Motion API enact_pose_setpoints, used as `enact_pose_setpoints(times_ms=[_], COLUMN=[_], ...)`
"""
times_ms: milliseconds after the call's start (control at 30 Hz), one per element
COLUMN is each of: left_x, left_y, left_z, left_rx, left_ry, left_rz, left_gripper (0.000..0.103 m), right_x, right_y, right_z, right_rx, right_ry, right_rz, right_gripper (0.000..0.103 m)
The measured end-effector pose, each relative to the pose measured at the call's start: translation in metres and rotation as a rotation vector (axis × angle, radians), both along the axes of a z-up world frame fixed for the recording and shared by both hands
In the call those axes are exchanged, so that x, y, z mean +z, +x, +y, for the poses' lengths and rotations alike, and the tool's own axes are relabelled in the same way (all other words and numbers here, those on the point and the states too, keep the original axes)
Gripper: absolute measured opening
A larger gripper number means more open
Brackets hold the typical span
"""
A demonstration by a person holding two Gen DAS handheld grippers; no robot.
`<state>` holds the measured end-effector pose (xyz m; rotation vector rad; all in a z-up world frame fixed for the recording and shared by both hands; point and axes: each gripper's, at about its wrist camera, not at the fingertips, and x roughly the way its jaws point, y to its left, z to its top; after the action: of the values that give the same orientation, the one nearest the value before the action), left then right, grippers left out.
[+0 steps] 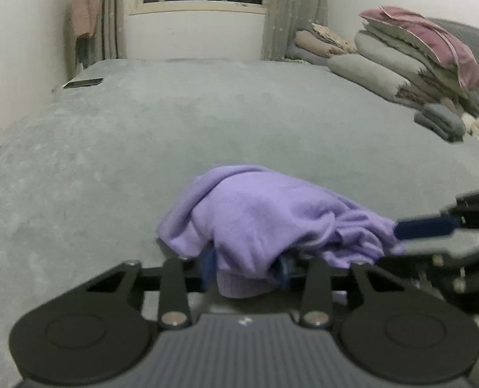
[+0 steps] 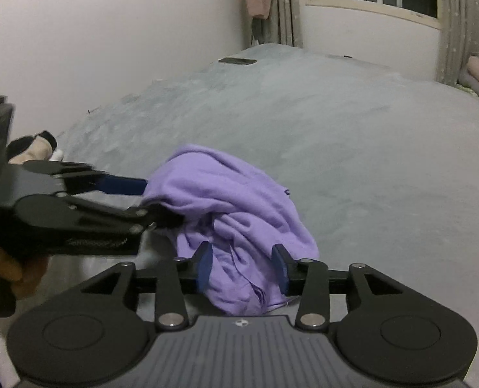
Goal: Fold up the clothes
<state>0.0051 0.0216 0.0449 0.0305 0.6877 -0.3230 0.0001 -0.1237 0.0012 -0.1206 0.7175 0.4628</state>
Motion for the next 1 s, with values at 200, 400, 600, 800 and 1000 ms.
enact_pose_setpoints(times_ms=[200, 400, 600, 800, 1000], left_x=[0.037, 0.032, 0.025, 0.027, 0.024], left_y=[-0.007, -0.007, -0.001, -0.017, -0.023], left_z=[0.034, 0.034, 0.033, 0.025, 0.019], left_rx=[0.021, 0.024, 0.044, 0.063, 0.053], left_ry=[-0.233, -0.189, -0.168, -0.055, -0.029], left_rz=[-0.085, -0.035, -0.002, -0.024, 0.006], left_gripper=[0.008, 0.009, 0.015, 0.056, 0.069], right_x=[-0.008, -0.007, -0.011, -0.006, -0.029], right_y=[0.009, 0.014, 0.013, -0.004, 0.008], right_z=[0.002, 0.011, 0.021, 0.021, 0.045], right_rx=[-0.017, -0.027, 0.047, 0.191, 0.158], right_ry=[-0.04, -0.026, -0.062, -0.045, -0.181], right_rz=[0.03, -0.007, 0.002, -0.033, -0.011], right_gripper=[0.047, 0.047, 0.048, 0.054, 0.012])
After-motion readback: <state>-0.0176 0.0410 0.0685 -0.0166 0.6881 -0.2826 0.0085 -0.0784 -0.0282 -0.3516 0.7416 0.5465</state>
